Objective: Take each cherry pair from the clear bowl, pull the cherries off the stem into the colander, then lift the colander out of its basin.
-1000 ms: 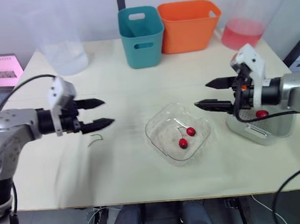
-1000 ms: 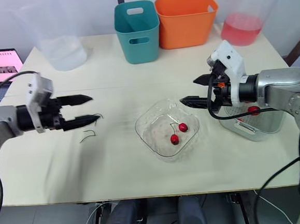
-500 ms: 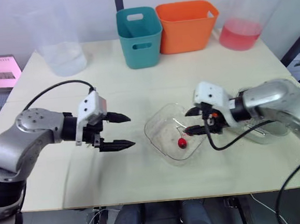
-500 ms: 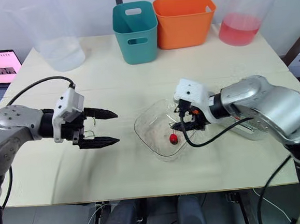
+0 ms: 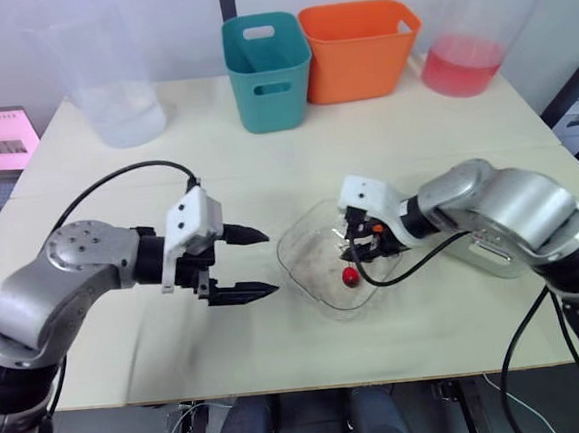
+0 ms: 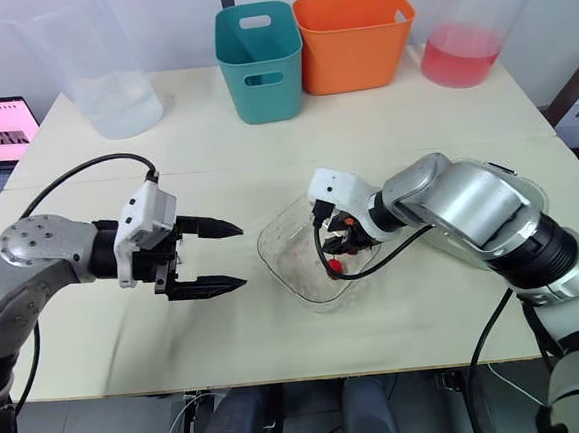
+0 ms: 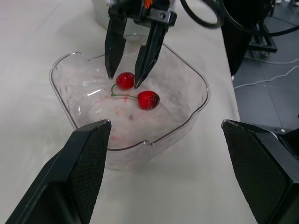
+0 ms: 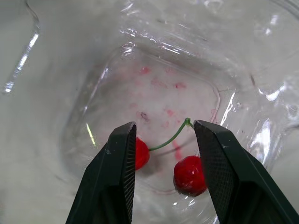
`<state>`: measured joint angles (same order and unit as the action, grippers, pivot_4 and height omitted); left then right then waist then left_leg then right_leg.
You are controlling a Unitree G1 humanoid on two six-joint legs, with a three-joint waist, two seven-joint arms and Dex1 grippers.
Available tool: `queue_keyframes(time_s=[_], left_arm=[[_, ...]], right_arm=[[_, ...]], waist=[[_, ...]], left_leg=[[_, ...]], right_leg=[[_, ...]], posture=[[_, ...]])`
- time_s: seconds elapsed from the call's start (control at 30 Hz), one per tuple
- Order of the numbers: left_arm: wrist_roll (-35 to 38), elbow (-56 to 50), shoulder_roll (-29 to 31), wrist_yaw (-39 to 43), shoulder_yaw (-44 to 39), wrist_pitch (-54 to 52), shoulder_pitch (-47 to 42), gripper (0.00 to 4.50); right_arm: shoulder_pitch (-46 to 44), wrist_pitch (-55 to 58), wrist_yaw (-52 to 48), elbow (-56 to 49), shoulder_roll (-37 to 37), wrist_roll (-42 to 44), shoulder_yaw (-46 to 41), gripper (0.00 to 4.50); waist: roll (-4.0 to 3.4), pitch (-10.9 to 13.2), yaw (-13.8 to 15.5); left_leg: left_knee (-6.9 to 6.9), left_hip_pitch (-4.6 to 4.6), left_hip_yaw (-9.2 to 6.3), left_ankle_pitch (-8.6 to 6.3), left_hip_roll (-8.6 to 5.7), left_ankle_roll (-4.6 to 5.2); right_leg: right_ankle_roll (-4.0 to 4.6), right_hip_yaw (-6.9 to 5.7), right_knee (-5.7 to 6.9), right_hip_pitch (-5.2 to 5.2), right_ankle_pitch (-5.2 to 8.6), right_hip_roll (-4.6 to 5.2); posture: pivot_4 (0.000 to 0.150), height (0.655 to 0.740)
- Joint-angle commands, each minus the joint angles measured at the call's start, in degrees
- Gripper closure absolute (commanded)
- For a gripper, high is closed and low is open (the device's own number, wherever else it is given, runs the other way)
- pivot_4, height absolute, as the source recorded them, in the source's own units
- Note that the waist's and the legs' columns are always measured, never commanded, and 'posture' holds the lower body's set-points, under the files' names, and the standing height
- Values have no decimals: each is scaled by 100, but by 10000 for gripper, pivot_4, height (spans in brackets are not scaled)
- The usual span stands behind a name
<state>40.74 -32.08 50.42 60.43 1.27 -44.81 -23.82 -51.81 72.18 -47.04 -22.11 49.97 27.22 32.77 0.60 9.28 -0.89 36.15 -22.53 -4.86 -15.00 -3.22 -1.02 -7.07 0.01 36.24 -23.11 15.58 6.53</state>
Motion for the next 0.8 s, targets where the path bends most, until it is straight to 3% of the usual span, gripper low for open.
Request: queue_keyframes(time_s=[0.03,0.53,0.63,0.73,0.8], left_arm=[[108,-180,-29,-110,-66,-19,-5,4892],[193,-274,-196,-372,-61,-22,-25,4892],[192,-267,-237,-402,-70,-9,-43,4892],[194,-240,-311,-456,-77,13,-111,4892],[193,-231,-348,-480,-70,3,-148,4892]], right_arm=[[-122,-149,3,-123,-76,-283,112,23896],[-2,-589,-17,-110,-218,-1363,751,23896],[48,-606,-26,-107,-254,-1484,784,32164],[67,-663,-57,-107,-253,-1636,859,44629],[65,-694,-95,-110,-264,-1692,870,44629]], waist=[[0,0,6],[0,0,5],[0,0,5],[0,0,7],[0,0,7]], left_leg=[[0,0,0,0,0,0],[0,0,-1,2,-2,-3],[0,0,-1,2,-2,-3],[0,0,0,2,-2,-4],[1,0,0,2,-2,-4]], right_leg=[[0,0,0,0,0,0],[0,0,0,0,0,0],[0,0,0,0,0,0],[0,0,0,0,0,0],[0,0,0,0,0,0]], posture=[[1500,7400],[1500,7400],[1500,7400],[1500,7400],[1500,7400]])
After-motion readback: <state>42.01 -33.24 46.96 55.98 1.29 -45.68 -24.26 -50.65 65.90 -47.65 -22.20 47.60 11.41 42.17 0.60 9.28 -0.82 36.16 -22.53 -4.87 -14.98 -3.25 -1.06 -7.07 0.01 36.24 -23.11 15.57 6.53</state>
